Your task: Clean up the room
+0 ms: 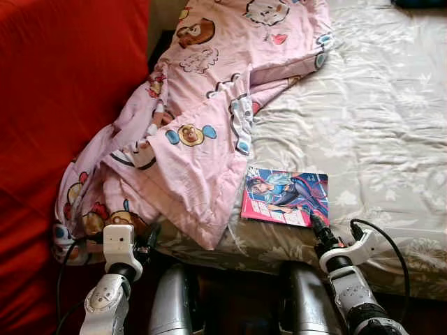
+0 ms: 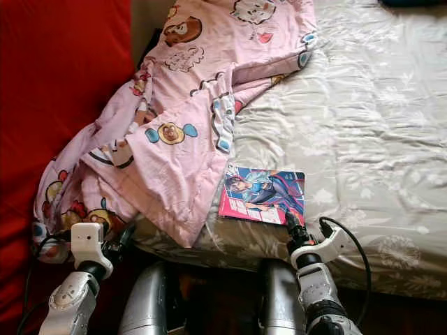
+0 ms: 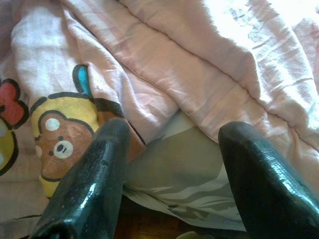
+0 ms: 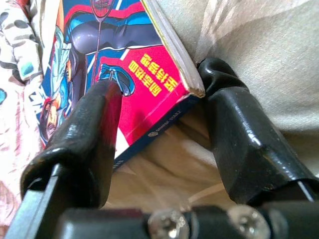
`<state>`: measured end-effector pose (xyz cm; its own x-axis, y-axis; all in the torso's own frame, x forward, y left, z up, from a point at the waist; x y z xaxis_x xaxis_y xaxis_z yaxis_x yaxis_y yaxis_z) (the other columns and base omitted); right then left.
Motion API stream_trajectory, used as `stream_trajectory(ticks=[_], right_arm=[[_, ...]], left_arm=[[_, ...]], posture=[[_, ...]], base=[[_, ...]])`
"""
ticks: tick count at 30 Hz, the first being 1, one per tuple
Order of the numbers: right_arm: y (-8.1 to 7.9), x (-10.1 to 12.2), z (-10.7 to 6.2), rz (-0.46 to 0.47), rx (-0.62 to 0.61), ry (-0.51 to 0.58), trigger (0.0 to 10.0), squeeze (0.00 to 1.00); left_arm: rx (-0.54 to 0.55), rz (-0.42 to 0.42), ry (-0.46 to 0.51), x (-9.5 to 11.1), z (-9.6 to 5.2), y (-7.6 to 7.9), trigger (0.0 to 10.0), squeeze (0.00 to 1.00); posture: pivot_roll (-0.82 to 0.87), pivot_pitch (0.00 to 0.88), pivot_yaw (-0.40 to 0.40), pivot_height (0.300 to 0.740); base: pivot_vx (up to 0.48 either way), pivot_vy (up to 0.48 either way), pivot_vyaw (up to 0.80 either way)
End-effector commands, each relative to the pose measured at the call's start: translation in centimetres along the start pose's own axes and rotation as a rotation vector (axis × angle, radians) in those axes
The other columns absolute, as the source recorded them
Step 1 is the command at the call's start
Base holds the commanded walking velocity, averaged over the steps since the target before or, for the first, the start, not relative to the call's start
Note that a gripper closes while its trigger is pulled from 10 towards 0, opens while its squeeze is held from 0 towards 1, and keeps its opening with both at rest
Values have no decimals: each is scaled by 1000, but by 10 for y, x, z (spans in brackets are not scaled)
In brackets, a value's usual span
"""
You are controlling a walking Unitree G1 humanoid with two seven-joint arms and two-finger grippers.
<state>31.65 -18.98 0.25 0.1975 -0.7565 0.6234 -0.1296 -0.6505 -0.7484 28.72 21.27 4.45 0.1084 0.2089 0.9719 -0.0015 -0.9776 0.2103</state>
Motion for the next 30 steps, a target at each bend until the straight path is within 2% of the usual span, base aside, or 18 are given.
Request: stream_trajectory(ticks=[1, 8, 9, 10, 22, 30], right_arm=[[-12, -46, -5, 94, 23, -168, 10000, 0], [-21, -44, 1, 112, 51, -151, 10000, 0], [-22, -44, 1, 115, 55, -151, 4078, 0], [-23, -44, 1, 118, 62, -151, 0, 0], [-25, -47, 1, 104, 83, -164, 0, 0], [-27, -41, 4, 96, 88, -144, 0, 0]], left_arm=[[15, 30, -36, -6, -6, -7, 10000, 0], [18, 32, -35, -6, -6, -7, 10000, 0], [19, 32, -35, -6, -6, -7, 10000, 0], [21, 33, -35, -6, -7, -8, 10000, 0], [22, 32, -38, -7, -6, -7, 10000, 0], [24, 33, -38, -7, -6, -7, 10000, 0]], posture=[[132, 242, 142, 566], [138, 241, 140, 566], [139, 241, 139, 566], [139, 241, 139, 566], [138, 240, 136, 566], [137, 236, 134, 566]], base=[[0, 0, 0], [0, 0, 0], [0, 0, 0], [0, 0, 0], [0, 0, 0], [0, 0, 0]])
Point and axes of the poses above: a point about 5 cm out from each wrist's last joint towards the gripper, its own z axis pointing out of the wrist towards the gripper, its own x axis along the axis of the wrist's last joint, y = z × x, the point moved 2 cm from there along z, pointing out of the wrist towards the gripper, and after that the axes turned 11 degrees about -z, right-handed, at the moved point
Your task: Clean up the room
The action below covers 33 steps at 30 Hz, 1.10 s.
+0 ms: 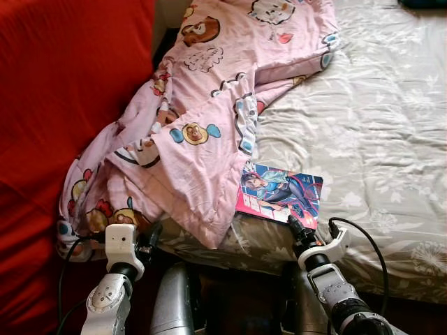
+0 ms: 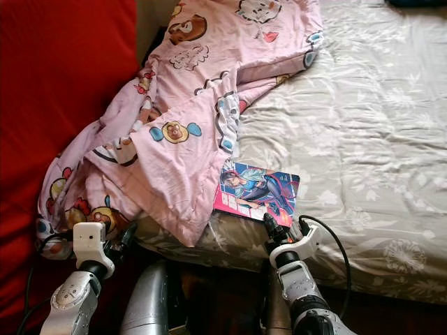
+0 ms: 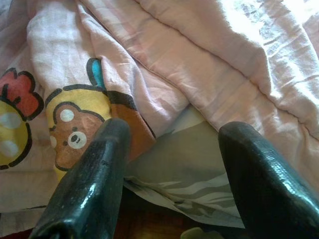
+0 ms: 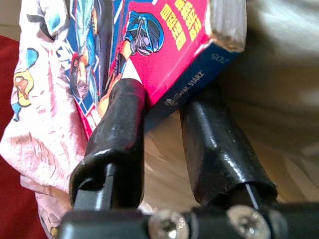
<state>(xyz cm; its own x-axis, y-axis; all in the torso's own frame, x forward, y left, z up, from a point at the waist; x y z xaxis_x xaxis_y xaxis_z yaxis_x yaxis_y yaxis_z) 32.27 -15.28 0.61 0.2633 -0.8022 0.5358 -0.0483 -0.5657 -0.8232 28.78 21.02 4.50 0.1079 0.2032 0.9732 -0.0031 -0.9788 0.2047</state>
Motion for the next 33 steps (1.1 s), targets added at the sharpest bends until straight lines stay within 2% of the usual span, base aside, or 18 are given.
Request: stream_trajectory(ticks=[1, 7, 11, 12, 13, 14, 16, 18, 20, 21, 22, 23, 25, 26, 29, 33], right_arm=[[1, -16, -2, 9, -17, -64, 0, 0], [-9, -6, 4, -32, 44, -17, 0, 0], [-16, 10, 9, -72, 69, 62, 0, 0], [-20, 26, 12, -117, 58, 144, 0, 0], [-21, 30, 13, -124, 55, 162, 0, 0], [-22, 46, 15, -234, -7, 232, 0, 0], [-36, 63, 18, -403, 7, 304, 0, 0], [-54, 76, 19, -475, 68, 374, 0, 0], [-64, 84, 19, -533, 87, 414, 0, 0], [-67, 88, 18, -581, 85, 429, 1961, 0], [-70, 88, 17, -624, 93, 428, 1961, 0], [-74, 86, 17, -735, 101, 408, 10000, 0], [-76, 83, 16, -870, 90, 390, 10000, 0], [-75, 81, 13, -904, 89, 396, 10000, 0], [-63, 78, 6, -874, 47, 393, 10000, 0], [-52, 74, -2, -937, -13, 378, 10000, 0]], left_arm=[[25, 28, -38, -8, -6, -9, 10000, 0], [28, 28, -38, -8, -6, -9, 10000, 0], [29, 25, -37, -8, -5, -8, 10000, 0], [32, 20, -33, -8, -4, -7, 10000, 0], [33, 19, -31, -8, -3, -7, 10000, 0], [34, 17, -32, -8, -3, -6, 10000, 0], [35, 12, -34, -10, -2, -5, 10000, 0], [37, 4, -36, -12, -1, -3, 10000, 0], [39, -3, -37, -13, -1, -1, 10000, 0], [41, -8, -37, -15, -1, 0, 10000, 0], [42, -11, -37, -15, -1, 1, 10000, 0], [49, -18, -39, -17, 0, 2, 10000, 0], [59, -33, -39, -18, 2, 3, 10000, 0], [67, -52, -39, -20, 3, 4, 10000, 0], [71, -71, -45, -23, 5, 7, 10000, 0], [68, -70, -48, -24, 7, 10, 10000, 0]], posture=[[138, 236, 134, 566], [129, 232, 131, 566], [123, 228, 123, 566], [116, 225, 117, 566], [116, 225, 117, 566], [112, 226, 115, 566], [89, 225, 107, 566], [75, 223, 96, 566], [64, 223, 89, 566], [58, 222, 84, 566], [52, 219, 77, 566], [43, 215, 65, 566], [26, 210, 53, 566], [14, 204, 44, 566], [18, 197, 30, 566], [9, 191, 21, 590]], base=[[0, 0, 0], [0, 0, 0], [0, 0, 0], [0, 0, 0], [0, 0, 0], [0, 0, 0], [0, 0, 0], [0, 0, 0], [0, 0, 0], [0, 0, 0], [0, 0, 0], [0, 0, 0], [0, 0, 0], [0, 0, 0], [0, 0, 0], [0, 0, 0]])
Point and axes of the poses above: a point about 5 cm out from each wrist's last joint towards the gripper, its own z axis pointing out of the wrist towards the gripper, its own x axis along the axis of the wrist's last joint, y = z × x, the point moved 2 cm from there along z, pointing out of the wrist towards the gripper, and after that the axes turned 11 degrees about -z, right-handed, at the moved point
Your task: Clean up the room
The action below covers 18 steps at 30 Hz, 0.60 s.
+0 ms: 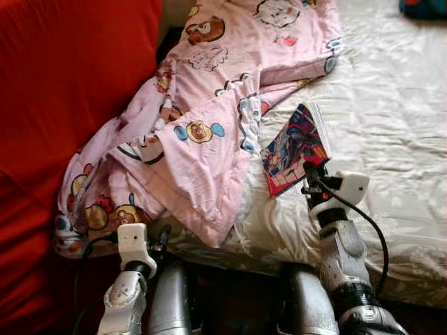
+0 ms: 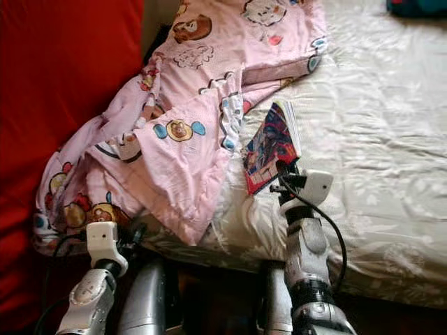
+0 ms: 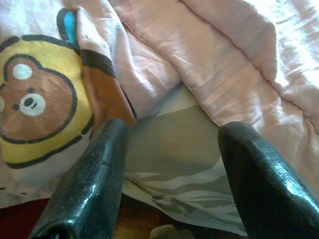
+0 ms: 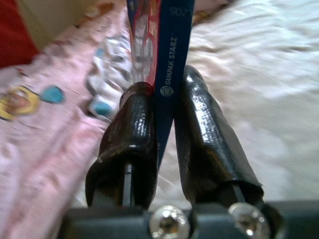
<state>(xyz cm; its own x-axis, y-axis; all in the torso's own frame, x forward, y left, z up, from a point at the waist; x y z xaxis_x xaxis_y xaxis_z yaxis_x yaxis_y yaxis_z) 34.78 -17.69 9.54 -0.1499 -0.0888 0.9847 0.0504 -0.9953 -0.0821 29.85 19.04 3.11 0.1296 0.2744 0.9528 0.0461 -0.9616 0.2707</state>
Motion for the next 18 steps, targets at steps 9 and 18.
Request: stream_trajectory(ticks=[9, 18], right_arm=[[-4, -13, -17, -103, 9, -62, 10000, 0], [-3, -6, -13, -119, 2, -43, 10000, 0]], left_arm=[[37, -3, -17, -11, -6, -8, 10000, 0], [32, -8, -7, -10, -2, -5, 10000, 0]], posture=[[-2, 171, 4, 650], [-8, 145, -5, 705]], base=[[0, 0, 0], [0, 0, 0]])
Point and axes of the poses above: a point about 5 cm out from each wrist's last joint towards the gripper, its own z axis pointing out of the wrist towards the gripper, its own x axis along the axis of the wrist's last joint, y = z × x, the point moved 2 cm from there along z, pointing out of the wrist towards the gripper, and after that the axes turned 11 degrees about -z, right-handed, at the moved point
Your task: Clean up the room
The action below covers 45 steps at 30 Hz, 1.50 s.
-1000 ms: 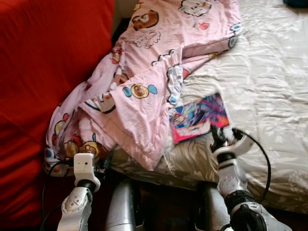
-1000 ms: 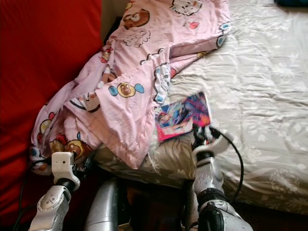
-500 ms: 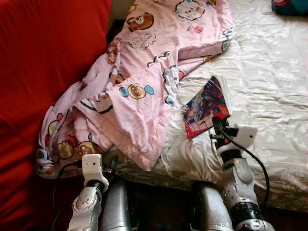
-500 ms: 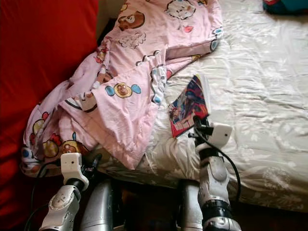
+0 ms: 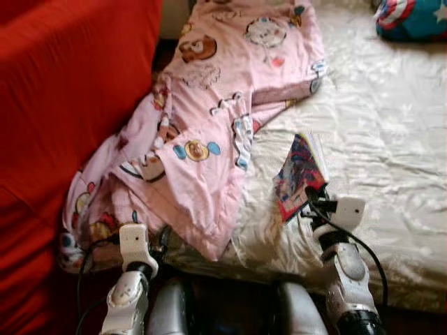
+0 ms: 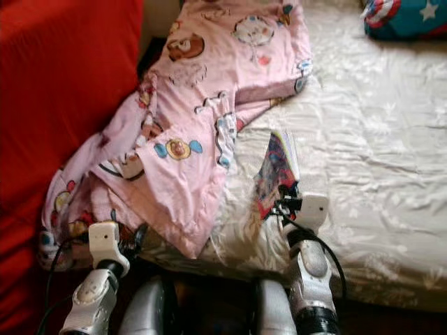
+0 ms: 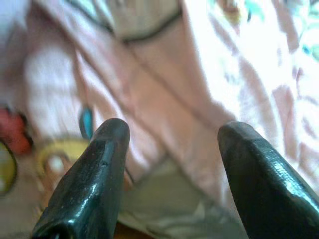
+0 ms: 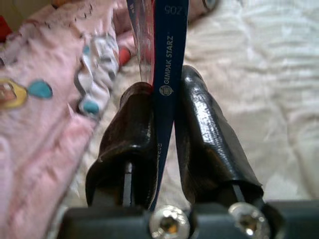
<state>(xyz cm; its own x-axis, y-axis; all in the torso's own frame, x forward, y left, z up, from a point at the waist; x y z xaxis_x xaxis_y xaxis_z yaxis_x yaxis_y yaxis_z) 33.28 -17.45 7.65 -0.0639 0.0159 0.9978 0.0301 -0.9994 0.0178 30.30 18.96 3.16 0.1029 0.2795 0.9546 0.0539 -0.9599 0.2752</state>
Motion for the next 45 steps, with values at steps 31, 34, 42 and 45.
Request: stream_trajectory(ticks=[31, 34, 42, 45], right_arm=[[1, 5, 6, -42, -34, -10, 10000, 0], [2, 5, 6, -48, -36, -11, 10000, 0], [10, 8, 11, -67, -59, 3, 10000, 0], [10, 10, 13, -69, -58, 7, 10000, 0]], left_arm=[[31, -13, -10, -11, -5, -4, 10000, 0], [38, -18, -11, -11, -5, -4, 10000, 0], [44, -26, 12, -5, 1, -4, 10000, 0], [45, -25, 16, -3, 4, -5, 10000, 0]], posture=[[-14, 177, -28, 720], [-16, 163, -34, 720], [-17, 132, -44, 720], [-20, 121, -46, 720]], base=[[0, 0, -259], [0, 0, -729], [0, 0, 0], [0, 0, 0]])
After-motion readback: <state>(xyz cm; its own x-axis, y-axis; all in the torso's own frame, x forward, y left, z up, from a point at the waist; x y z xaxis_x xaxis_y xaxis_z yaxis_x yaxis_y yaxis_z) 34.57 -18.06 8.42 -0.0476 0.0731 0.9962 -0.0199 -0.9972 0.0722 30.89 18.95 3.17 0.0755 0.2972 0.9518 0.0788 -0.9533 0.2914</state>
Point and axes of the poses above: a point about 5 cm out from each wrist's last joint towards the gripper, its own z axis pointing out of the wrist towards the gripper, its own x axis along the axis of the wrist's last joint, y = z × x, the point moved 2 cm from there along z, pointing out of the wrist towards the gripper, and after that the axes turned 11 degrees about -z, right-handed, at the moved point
